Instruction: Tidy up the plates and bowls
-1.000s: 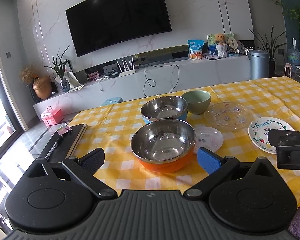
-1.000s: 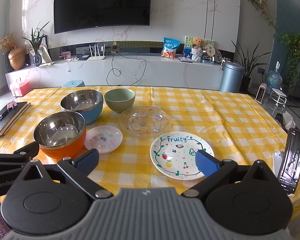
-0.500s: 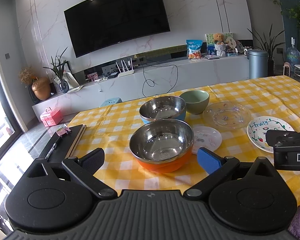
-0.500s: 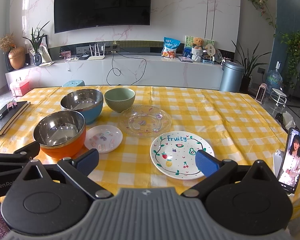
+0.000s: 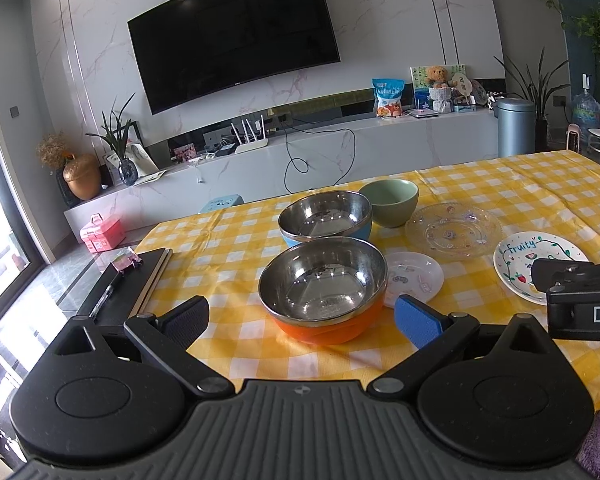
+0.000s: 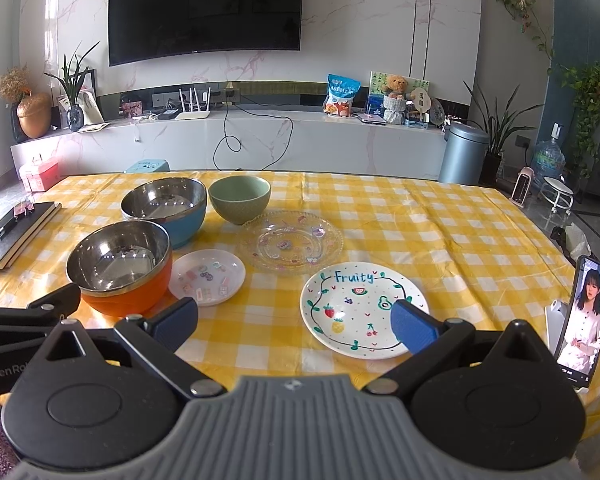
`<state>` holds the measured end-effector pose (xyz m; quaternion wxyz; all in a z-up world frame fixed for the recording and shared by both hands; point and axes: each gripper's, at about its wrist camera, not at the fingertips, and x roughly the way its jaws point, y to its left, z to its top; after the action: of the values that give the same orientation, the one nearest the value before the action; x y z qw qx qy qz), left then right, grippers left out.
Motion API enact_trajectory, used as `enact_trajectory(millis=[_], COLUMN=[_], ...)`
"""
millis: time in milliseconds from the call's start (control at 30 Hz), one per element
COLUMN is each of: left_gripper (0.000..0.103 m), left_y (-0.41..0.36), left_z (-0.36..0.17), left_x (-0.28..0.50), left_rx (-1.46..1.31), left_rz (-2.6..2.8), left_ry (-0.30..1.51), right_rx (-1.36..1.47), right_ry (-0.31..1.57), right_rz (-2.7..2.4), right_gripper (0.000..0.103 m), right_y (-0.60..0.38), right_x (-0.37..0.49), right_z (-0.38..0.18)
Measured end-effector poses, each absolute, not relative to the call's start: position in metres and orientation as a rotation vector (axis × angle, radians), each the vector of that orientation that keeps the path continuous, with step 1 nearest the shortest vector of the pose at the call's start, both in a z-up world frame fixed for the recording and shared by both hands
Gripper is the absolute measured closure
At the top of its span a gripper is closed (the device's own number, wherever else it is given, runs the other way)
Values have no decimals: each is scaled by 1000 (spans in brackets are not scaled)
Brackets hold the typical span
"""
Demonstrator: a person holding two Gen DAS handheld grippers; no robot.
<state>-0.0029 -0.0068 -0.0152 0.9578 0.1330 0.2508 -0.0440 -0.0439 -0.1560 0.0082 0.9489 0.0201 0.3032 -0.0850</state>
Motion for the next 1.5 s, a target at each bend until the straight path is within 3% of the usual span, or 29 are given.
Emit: enact_trajectory(millis=[700,967,1100,1167,1300,1367,1500], left_gripper=[0,1,15,24,38,50,64], left_y=[3,36,52,59,70,75,85], left_z=[-11,-3,-3,-5,-9,-13,-23], left_x=[3,34,50,59,77,87,104], left_rx=[273,93,-8,-43,-97,-132,-219], left_rz=[-69,-107,-103,-107,-100,-104,-115], left_ry=[486,571,606,631,676,706,753], right_rx=[68,105,146,159,180,178,192], right_ry=[599,564,588,607,660,682,728], right_rz=[-144,-97,-53,-35,15,34,65], right_gripper=[2,3,4,18,29,40,53], right_y=[-155,-148,-141,-136,-123,-115,-104], right_x=[-36,-11,11,22,48,59,80], right_z=[8,11,7,5,-1,-5,-14])
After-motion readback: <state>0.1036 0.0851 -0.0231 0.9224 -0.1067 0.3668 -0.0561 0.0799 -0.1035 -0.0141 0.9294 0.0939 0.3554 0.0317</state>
